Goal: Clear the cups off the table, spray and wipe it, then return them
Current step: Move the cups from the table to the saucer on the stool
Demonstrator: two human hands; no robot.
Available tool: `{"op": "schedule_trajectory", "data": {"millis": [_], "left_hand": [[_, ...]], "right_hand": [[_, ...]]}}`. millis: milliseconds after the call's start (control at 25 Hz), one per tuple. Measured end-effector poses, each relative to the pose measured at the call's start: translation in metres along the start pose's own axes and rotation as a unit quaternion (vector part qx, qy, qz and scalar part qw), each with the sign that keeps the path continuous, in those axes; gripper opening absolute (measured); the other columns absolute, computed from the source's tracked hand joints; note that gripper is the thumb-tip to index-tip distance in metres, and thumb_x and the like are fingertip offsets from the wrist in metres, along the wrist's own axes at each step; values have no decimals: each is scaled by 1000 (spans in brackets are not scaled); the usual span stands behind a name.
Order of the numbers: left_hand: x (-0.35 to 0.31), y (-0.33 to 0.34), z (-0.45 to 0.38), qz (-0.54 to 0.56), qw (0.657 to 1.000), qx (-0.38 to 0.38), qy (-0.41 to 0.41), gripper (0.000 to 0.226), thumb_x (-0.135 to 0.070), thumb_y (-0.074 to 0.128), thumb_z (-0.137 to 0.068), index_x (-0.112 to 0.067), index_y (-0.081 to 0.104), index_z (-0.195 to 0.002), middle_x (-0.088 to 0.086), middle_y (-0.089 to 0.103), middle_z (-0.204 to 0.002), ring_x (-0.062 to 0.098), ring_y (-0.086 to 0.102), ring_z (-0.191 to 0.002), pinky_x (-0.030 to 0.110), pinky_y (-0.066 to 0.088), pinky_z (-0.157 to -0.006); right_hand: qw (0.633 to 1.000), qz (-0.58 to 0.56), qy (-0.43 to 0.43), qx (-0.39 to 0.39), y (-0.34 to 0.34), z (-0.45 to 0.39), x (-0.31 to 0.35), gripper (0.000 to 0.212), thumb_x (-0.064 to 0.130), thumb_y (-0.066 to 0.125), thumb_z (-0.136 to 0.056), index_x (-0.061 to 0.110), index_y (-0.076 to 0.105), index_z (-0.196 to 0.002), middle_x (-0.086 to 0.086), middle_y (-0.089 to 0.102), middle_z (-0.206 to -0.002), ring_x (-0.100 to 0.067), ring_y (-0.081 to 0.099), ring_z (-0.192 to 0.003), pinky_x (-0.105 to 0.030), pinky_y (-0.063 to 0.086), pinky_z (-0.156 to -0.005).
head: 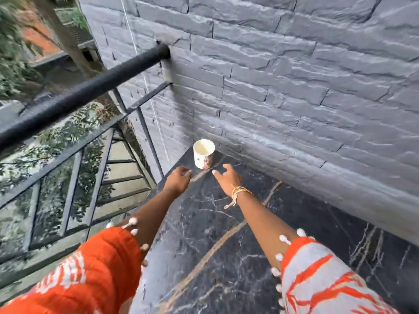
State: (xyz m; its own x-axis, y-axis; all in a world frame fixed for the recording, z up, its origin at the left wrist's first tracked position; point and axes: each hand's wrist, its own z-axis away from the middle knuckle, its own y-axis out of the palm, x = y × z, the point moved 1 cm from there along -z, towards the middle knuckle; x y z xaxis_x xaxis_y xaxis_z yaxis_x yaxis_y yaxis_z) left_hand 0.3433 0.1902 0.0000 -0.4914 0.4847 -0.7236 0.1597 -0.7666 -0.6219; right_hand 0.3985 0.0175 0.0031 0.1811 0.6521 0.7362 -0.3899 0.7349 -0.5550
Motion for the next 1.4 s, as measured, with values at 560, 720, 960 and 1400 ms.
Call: {"op": "schedule_trajectory", "data": {"millis": [560,720,960,1400], "left_hand": [[42,61,-74,-250,961,99,-61,111,-60,73,-70,-27,8,-154,7,-16,-161,33,-13,-148,71,6,-109],[41,63,-74,-273,954,109,-65,111,-58,71,-73,-26,1,-154,10,-20,-159,35,-16,-146,72,6,-108],[49,54,-70,-257,958,117,-51,98,-56,65,-81,-26,6,-153,8,-15,-161,30,-11,-148,67,5,-111],[43,49,105,113,993,30,-17,43,-45,47,-96,-17,54,-128,11,60,-127,27,57,-116,32,43,-94]], "right_hand": [[995,-59,-51,-61,51,-117,26,111,43,90,-53,18,30,-143,-4,40,-143,-23,38,-132,-34,35,-108],[990,-99,-23,-99,54,-116,31,86,32,90,-54,19,44,-125,0,55,-123,-16,48,-101,-24,39,-83],[983,-134,10,-122,52,-80,14,78,28,84,-54,24,44,-121,1,56,-116,-19,50,-99,-26,41,-79],[996,-63,-25,-63,28,92,-51,77,35,86,-50,22,47,-115,-2,55,-116,-22,54,-106,-36,51,-89]]}}
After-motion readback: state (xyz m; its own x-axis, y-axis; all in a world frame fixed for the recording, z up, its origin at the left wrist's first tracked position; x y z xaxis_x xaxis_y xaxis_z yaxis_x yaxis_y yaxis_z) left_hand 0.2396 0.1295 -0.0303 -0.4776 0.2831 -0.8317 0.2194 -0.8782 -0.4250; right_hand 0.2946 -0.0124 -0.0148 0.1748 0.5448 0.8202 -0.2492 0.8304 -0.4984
